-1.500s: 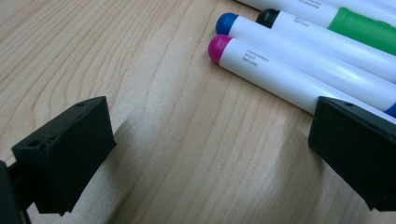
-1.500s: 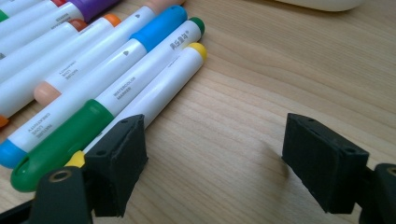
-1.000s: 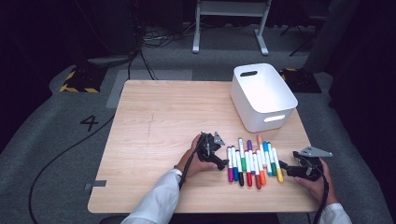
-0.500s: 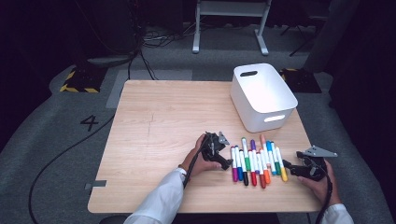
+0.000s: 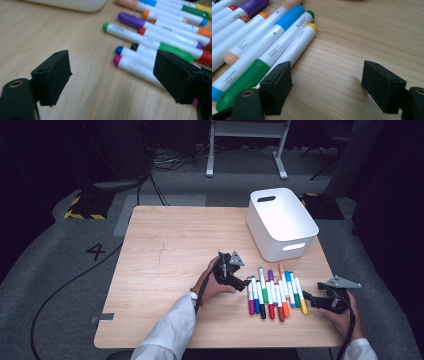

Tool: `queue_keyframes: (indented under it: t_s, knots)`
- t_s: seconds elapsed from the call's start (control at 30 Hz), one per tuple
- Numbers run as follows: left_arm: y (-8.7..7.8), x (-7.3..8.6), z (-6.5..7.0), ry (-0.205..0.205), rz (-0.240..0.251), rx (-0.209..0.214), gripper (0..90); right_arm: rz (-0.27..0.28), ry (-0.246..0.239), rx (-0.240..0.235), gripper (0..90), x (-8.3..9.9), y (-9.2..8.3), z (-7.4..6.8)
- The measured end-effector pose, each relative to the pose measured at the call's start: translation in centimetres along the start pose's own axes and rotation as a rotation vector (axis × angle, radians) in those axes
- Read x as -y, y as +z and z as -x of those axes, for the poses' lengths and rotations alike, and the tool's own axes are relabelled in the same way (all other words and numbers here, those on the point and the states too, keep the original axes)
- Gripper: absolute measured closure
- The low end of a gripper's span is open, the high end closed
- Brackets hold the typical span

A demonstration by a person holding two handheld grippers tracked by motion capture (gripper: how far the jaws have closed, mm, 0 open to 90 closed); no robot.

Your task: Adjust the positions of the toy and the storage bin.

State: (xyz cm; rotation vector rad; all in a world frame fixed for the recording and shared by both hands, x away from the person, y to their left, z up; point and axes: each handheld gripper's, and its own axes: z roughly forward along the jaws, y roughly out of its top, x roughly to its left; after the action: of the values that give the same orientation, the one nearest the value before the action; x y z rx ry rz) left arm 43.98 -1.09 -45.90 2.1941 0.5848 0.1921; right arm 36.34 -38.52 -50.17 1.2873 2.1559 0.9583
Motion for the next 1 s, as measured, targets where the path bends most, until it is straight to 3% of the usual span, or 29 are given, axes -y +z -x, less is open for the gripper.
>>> queue_keyframes:
  t_s: [0.07,0.1,0.17,0.2,0.3,0.33,0.37,0.43,0.5,0.57,0.73,0.8,0.87,1.0]
  knots:
    - [-0.4,-1.7,-0.3,0.035,0.015,-0.011,20.1,-0.003,0.0,0.0,24.0,0.0,0.0,0.0]
    - [-0.4,-1.7,-0.3,0.035,0.015,-0.011,20.8,-0.003,0.0,0.0,24.0,0.0,0.0,0.0]
    - [-0.5,-3.6,-0.5,0.066,0.034,-0.006,23.0,-0.006,0.01,-0.004,24.0,0.0,0.1,0.1]
    - [-0.5,-3.6,-0.5,0.066,0.034,-0.006,23.7,-0.006,0.01,-0.004,24.0,0.0,0.1,0.1]
    - [-0.3,-6.3,-0.3,0.105,0.061,0.006,24.8,-0.007,0.011,-0.007,23.8,0.0,0.1,0.2]
    - [-0.3,-6.3,-0.3,0.105,0.061,0.006,25.7,-0.007,0.011,-0.007,23.8,0.0,0.1,0.2]
    - [-0.1,-7.5,0.0,0.117,0.081,0.008,26.1,-0.008,0.011,-0.007,23.8,0.0,0.1,0.2]
    - [0.0,-8.1,0.3,0.122,0.089,0.008,26.3,-0.008,0.011,-0.007,23.8,0.0,0.1,0.2]
    - [0.2,-9.8,1.0,0.16,0.106,0.004,28.4,-0.008,0.011,-0.008,23.8,0.0,0.1,0.2]
    - [0.5,-10.8,1.5,0.162,0.127,0.009,29.7,-0.008,0.012,-0.008,23.8,0.0,0.1,0.2]
    - [1.4,-12.7,2.0,0.182,0.113,0.004,33.2,-0.007,0.009,-0.009,23.9,0.0,0.1,0.2]
    - [2.6,-13.8,2.0,0.156,0.106,0.005,34.7,-0.007,0.009,-0.007,23.9,0.0,0.1,0.2]
    - [3.2,-14.4,1.6,0.145,0.065,0.002,38.4,-0.007,0.009,-0.009,23.9,0.0,0.1,0.2]
    - [4.4,-14.9,1.2,0.134,0.056,-0.035,45.2,-0.003,0.01,-0.01,24.0,0.0,0.2,0.2]
